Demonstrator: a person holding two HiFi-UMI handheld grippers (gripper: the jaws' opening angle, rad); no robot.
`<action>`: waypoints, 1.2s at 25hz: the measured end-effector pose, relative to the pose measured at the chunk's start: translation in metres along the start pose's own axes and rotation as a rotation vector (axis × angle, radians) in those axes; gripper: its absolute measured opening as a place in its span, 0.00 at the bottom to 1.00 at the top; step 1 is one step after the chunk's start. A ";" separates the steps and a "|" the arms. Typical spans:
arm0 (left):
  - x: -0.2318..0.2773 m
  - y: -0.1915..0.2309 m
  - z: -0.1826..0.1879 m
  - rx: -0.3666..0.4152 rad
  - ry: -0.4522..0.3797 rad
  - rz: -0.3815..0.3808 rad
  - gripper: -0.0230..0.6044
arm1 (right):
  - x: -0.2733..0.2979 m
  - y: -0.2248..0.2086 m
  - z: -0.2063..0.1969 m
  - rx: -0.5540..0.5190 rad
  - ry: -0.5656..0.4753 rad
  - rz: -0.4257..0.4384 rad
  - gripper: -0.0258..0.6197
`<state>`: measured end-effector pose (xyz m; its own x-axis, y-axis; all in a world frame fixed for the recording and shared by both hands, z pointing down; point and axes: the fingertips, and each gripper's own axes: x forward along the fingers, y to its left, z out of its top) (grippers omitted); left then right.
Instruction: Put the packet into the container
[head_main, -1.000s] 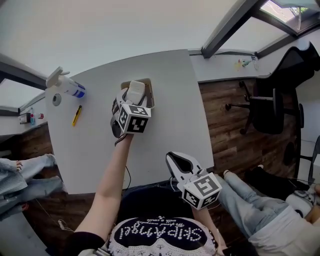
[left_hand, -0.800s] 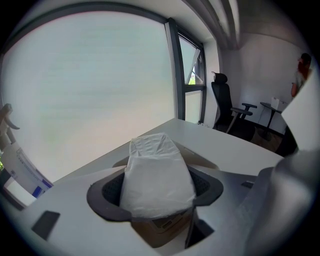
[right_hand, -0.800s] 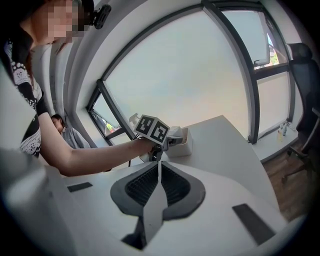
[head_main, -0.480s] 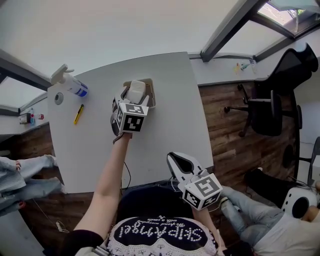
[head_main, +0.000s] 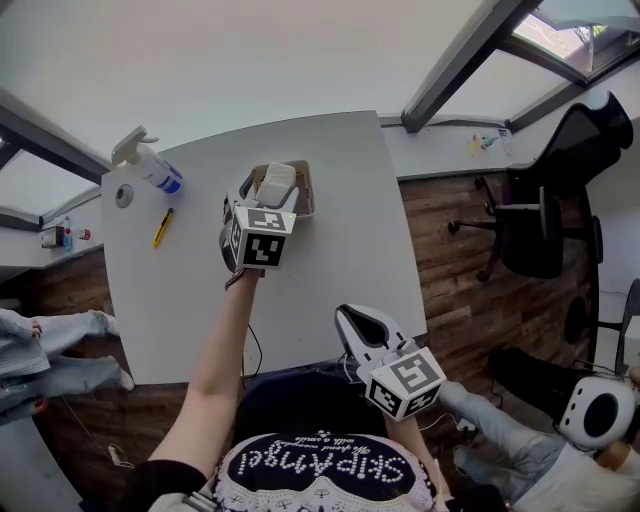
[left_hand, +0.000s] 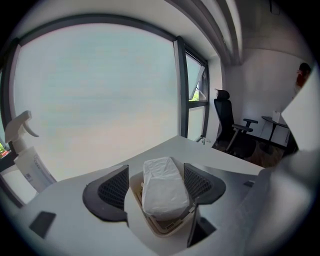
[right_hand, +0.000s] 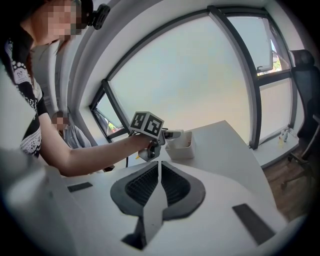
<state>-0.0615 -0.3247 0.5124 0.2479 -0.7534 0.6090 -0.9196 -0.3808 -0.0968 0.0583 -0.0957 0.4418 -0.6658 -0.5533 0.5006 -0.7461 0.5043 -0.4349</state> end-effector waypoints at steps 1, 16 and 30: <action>-0.004 0.002 0.004 0.002 -0.013 0.007 0.57 | 0.000 0.001 0.000 -0.005 -0.002 0.004 0.09; -0.105 0.014 0.079 0.018 -0.317 0.093 0.57 | -0.003 0.021 0.007 -0.068 -0.029 0.059 0.09; -0.232 0.015 0.130 -0.020 -0.630 0.166 0.31 | 0.001 0.037 0.010 -0.102 -0.040 0.112 0.09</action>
<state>-0.0929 -0.2252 0.2674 0.2275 -0.9737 0.0081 -0.9650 -0.2266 -0.1318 0.0295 -0.0843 0.4191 -0.7465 -0.5143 0.4222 -0.6630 0.6283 -0.4071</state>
